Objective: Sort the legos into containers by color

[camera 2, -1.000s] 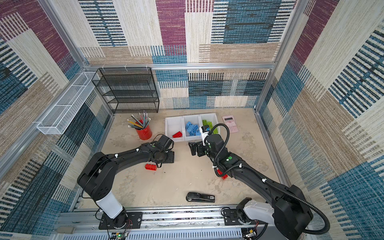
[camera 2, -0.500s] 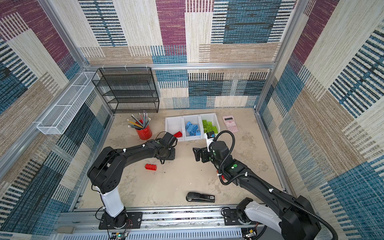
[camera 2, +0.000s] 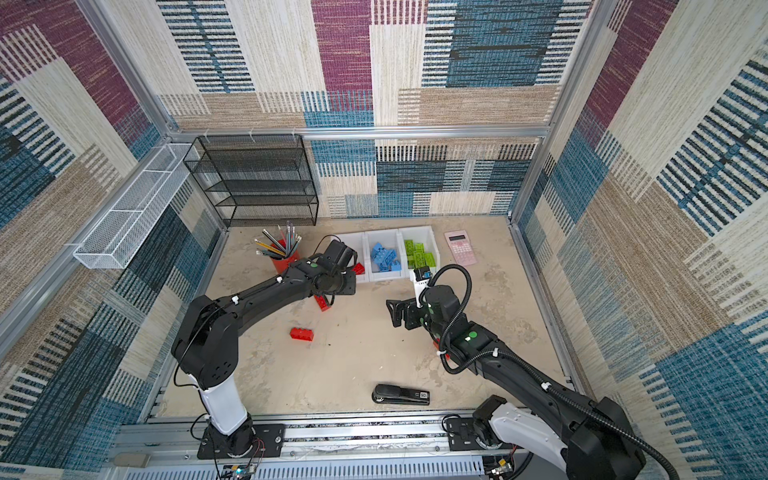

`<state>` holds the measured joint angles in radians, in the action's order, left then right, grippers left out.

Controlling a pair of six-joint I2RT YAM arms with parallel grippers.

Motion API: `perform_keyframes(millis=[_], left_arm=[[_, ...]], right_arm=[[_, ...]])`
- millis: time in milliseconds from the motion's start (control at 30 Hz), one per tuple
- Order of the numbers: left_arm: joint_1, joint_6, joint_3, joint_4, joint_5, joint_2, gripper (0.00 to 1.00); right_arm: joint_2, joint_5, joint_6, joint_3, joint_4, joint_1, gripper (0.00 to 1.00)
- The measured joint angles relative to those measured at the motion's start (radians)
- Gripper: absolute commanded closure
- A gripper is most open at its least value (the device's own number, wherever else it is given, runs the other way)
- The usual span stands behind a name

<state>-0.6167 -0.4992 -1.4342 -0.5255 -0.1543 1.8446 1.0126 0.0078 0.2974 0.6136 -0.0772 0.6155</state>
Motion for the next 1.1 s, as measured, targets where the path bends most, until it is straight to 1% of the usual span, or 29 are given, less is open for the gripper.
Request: perform_keyframes(millis=[200, 300, 433, 533, 700, 767, 833, 900, 967, 1100], left_arm=[[0.036, 0.043, -0.214, -0.050, 0.005, 0.124, 0.71], [0.058, 0.059, -0.314, -0.081, 0.033, 0.190, 0.71], [0.077, 0.080, -0.439, -0.118, 0.033, 0.280, 0.71], [0.091, 0.086, -0.492, -0.146, 0.054, 0.336, 0.70], [0.108, 0.091, -0.558, -0.183, 0.056, 0.397, 0.66], [0.112, 0.094, -0.572, -0.195, 0.056, 0.406, 0.61], [0.112, 0.096, -0.582, -0.204, 0.057, 0.407, 0.51], [0.110, 0.101, -0.587, -0.210, 0.057, 0.406, 0.43], [0.110, 0.101, -0.587, -0.216, 0.057, 0.406, 0.40], [0.110, 0.105, -0.587, -0.233, 0.056, 0.386, 0.37]], right_arm=[[-0.033, -0.001, 0.023, -0.015, -0.036, 0.000, 0.00], [-0.056, 0.003, 0.045, -0.039, -0.063, -0.001, 0.00], [-0.055, 0.055, 0.103, -0.054, -0.115, -0.002, 0.00], [-0.035, 0.093, 0.155, -0.064, -0.150, -0.003, 0.00], [-0.014, 0.140, 0.230, -0.078, -0.207, -0.009, 0.01], [-0.012, 0.156, 0.251, -0.078, -0.229, -0.016, 0.00], [-0.012, 0.175, 0.267, -0.078, -0.247, -0.033, 0.00], [-0.020, 0.186, 0.285, -0.081, -0.263, -0.055, 0.00], [-0.037, 0.188, 0.304, -0.094, -0.270, -0.080, 0.00], [-0.076, 0.192, 0.339, -0.130, -0.286, -0.119, 0.00]])
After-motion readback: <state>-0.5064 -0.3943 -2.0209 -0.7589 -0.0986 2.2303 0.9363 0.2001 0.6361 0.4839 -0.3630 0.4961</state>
